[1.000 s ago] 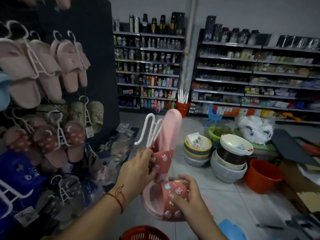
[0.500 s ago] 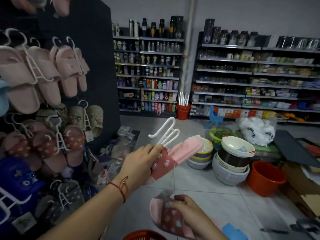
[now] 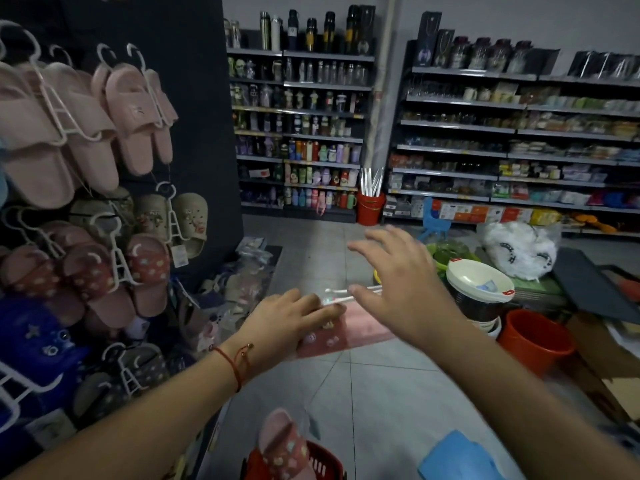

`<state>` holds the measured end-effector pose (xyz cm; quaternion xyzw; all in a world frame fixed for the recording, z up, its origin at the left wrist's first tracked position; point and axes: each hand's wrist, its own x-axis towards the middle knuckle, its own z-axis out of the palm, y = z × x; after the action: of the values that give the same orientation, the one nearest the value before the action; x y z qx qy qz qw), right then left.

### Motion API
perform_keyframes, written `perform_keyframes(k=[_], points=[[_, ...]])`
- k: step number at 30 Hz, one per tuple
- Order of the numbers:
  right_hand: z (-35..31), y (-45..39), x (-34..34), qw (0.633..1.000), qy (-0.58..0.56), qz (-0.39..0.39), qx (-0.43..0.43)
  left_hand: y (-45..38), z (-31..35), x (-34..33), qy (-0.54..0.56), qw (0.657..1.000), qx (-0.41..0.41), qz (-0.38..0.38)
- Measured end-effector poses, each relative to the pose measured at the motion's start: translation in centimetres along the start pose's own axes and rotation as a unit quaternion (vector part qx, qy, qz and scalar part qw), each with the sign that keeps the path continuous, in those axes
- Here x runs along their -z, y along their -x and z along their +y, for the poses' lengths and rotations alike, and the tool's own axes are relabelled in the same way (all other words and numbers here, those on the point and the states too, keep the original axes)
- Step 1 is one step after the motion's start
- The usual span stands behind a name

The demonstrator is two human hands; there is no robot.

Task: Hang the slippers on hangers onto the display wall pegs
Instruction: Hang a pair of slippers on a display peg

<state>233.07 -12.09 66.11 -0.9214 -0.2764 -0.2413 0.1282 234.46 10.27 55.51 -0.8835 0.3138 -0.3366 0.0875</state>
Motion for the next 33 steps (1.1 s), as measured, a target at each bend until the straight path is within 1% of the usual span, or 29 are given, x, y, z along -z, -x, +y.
perform_keyframes(k=[1, 2, 3, 4, 5, 7, 10, 12, 14, 15, 17, 19, 21, 23, 24, 26, 30, 31, 33], points=[[0.6, -1.5, 0.0, 0.996, 0.048, -0.081, -0.001, 0.0, 0.0, -0.2, 0.002, 1.000, -0.005, 0.013], [1.2, -2.8, -0.3, 0.986, 0.065, -0.156, -0.001, -0.1, -0.1, -0.3, 0.009, 1.000, -0.006, 0.026], [1.6, -3.6, -0.5, 0.974, 0.059, -0.217, 0.004, -0.2, -0.4, -0.3, 0.016, 0.999, -0.001, 0.036], [1.8, -4.2, -0.9, 0.965, 0.046, -0.259, 0.015, -0.2, -0.7, -0.3, 0.017, 0.999, 0.009, 0.042], [2.0, -4.6, -1.1, 0.960, 0.039, -0.274, 0.029, -0.2, -1.0, -0.4, 0.012, 0.998, 0.021, 0.051], [2.1, -4.8, -1.4, 0.962, 0.052, -0.261, 0.052, 0.4, -1.6, -0.5, 0.014, 0.995, 0.062, 0.078], [2.8, -4.9, -1.7, 0.971, 0.051, -0.229, 0.051, 1.8, -2.3, -0.5, 0.063, 0.974, 0.187, 0.110], [3.5, -5.1, -1.7, 0.970, 0.021, -0.243, 0.012, 2.1, -2.2, -0.3, 0.107, 0.952, 0.273, 0.090], [3.9, -5.1, -1.8, 0.969, -0.011, -0.246, -0.022, 1.8, -1.9, 0.2, 0.139, 0.933, 0.324, 0.065], [4.1, -5.1, -1.9, 0.971, -0.008, -0.237, -0.028, 1.5, -1.9, 0.5, 0.163, 0.923, 0.344, 0.059], [4.4, -5.2, -2.1, 0.977, 0.007, -0.210, -0.031, 1.0, -2.0, 0.9, 0.251, 0.887, 0.383, 0.053], [4.8, -5.2, -2.0, 0.980, 0.018, -0.194, -0.030, 0.6, -2.0, 1.5, 0.350, 0.835, 0.422, 0.048], [5.1, -5.1, -1.8, 0.985, 0.040, -0.170, -0.007, 0.2, -2.0, 1.8, 0.438, 0.779, 0.446, 0.045], [5.1, -4.9, -1.8, 0.989, 0.070, -0.125, 0.026, -0.3, -2.0, 2.2, 0.504, 0.727, 0.464, 0.041], [5.1, -4.8, -1.7, 0.991, 0.078, -0.106, 0.037, -0.5, -2.1, 2.3, 0.520, 0.708, 0.476, 0.036], [4.9, -4.6, -1.4, 0.993, 0.068, -0.093, 0.030, -0.7, -2.4, 2.4, 0.526, 0.687, 0.501, 0.012], [3.8, -3.8, -1.5, 0.997, 0.017, -0.070, -0.024, -0.9, -2.7, 2.0, 0.521, 0.658, 0.538, -0.073], [3.5, -3.6, -1.9, 0.997, 0.006, -0.066, -0.040, -1.0, -2.7, 2.0, 0.526, 0.647, 0.546, -0.083], [3.2, -3.2, -3.1, 0.993, -0.046, -0.055, -0.088, -1.3, -2.8, 2.1, 0.538, 0.617, 0.570, -0.069]])
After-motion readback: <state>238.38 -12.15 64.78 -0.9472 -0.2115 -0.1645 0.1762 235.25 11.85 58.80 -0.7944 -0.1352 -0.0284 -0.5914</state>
